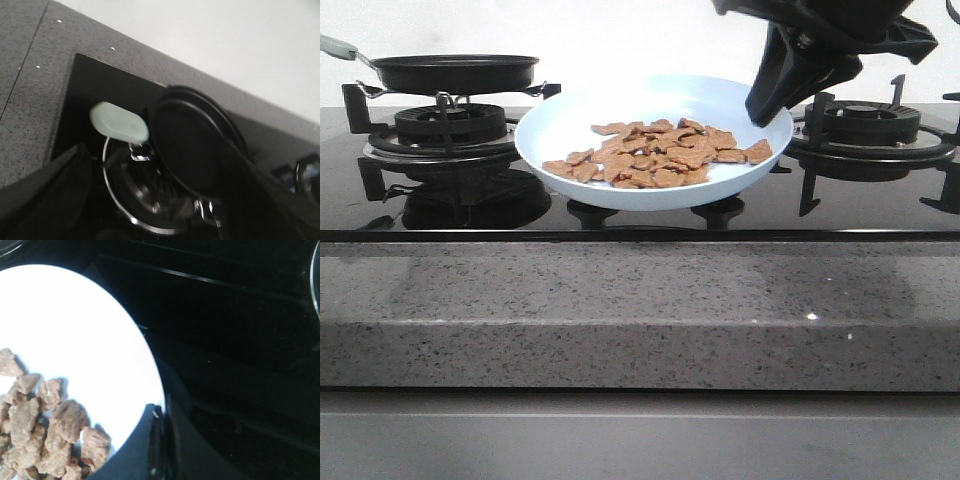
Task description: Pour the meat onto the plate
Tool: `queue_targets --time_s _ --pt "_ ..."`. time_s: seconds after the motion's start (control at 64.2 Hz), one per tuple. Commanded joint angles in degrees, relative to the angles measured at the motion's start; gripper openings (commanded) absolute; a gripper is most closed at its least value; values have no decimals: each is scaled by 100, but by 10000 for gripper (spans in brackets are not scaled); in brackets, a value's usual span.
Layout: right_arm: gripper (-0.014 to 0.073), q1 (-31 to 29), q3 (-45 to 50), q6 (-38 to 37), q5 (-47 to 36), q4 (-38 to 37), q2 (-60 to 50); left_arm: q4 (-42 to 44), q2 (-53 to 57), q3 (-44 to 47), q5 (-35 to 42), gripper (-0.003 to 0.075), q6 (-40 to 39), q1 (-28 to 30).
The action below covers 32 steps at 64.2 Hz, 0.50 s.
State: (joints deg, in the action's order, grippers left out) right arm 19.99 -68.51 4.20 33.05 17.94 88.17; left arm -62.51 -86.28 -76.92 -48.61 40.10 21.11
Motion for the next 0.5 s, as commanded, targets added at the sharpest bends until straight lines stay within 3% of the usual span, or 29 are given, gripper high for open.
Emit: queue_targets --time_s 0.0,0.28,0.483 --pt "-68 6 -151 51 -305 71 -251 589 701 -162 102 513 -366 -336" --pt "-68 6 -151 51 -305 71 -251 3351 2497 1046 1007 510 -1931 -1886" --pt "-68 6 -151 51 -305 71 -251 4900 3515 1881 985 510 -3153 -2670"
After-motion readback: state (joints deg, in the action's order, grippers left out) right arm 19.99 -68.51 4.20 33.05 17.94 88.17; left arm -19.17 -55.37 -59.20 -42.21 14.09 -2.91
